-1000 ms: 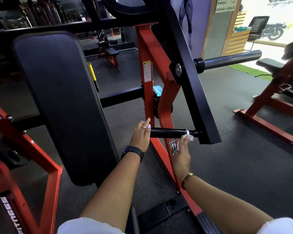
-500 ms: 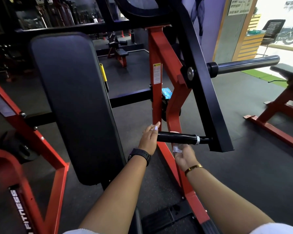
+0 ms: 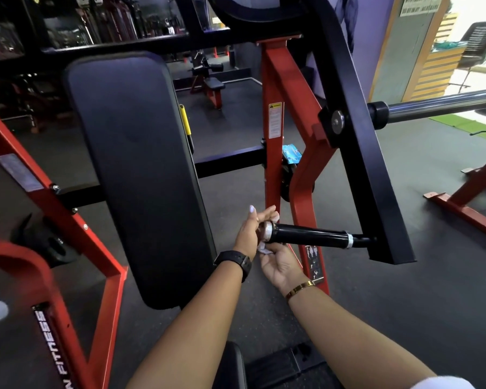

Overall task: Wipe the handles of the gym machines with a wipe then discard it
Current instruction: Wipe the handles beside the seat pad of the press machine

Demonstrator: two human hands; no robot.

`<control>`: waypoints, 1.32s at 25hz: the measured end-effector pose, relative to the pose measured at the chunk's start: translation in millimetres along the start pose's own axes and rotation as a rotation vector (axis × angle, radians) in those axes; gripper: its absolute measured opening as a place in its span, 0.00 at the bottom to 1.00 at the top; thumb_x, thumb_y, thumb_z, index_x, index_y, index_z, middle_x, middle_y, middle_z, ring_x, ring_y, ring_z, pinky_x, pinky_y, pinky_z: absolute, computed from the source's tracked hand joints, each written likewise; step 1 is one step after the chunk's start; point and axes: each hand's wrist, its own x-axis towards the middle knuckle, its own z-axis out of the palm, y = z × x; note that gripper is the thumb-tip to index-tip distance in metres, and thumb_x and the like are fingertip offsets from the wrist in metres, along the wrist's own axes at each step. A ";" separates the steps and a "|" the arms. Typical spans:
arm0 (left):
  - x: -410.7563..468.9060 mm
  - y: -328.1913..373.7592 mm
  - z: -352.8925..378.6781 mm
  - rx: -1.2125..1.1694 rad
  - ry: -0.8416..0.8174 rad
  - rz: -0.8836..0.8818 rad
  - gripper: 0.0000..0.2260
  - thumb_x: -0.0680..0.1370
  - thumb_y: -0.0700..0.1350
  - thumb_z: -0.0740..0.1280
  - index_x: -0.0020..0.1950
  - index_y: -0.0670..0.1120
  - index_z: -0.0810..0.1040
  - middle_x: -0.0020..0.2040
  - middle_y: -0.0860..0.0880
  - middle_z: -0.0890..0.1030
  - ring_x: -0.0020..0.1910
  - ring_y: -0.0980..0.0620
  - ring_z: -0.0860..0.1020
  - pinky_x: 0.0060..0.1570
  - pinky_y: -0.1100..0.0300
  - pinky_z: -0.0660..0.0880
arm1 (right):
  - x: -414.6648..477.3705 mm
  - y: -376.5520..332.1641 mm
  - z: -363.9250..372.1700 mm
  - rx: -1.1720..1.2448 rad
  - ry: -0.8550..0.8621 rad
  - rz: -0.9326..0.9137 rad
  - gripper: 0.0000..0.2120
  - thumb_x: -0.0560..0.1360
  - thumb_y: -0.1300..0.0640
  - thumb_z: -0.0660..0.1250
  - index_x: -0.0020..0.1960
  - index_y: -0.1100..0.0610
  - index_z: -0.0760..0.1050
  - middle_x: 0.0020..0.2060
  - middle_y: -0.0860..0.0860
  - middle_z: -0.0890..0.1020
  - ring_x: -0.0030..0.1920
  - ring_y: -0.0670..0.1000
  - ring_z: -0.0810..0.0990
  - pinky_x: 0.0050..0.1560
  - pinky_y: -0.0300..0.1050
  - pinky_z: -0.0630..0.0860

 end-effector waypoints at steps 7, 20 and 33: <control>12.2 -15.3 -12.5 -0.289 0.110 -0.181 0.35 0.81 0.62 0.40 0.61 0.38 0.76 0.51 0.41 0.79 0.48 0.47 0.79 0.53 0.53 0.75 | -22.9 -8.5 21.0 -0.526 0.078 0.107 0.19 0.71 0.79 0.48 0.52 0.69 0.74 0.48 0.63 0.78 0.41 0.54 0.80 0.38 0.43 0.78; 11.6 -14.4 -5.0 -0.560 0.140 -0.282 0.40 0.76 0.71 0.45 0.60 0.40 0.77 0.48 0.43 0.81 0.32 0.52 0.76 0.44 0.57 0.75 | -36.7 -51.6 74.8 -1.987 -0.063 -0.857 0.18 0.74 0.67 0.59 0.62 0.56 0.75 0.54 0.53 0.79 0.50 0.50 0.77 0.45 0.33 0.72; 3.4 -1.2 3.0 -0.519 0.174 -0.274 0.36 0.77 0.69 0.42 0.69 0.46 0.71 0.67 0.42 0.74 0.61 0.45 0.76 0.59 0.50 0.72 | -28.5 -41.6 30.5 -2.684 -0.546 -1.221 0.14 0.77 0.57 0.61 0.57 0.63 0.77 0.53 0.59 0.80 0.60 0.59 0.76 0.67 0.52 0.68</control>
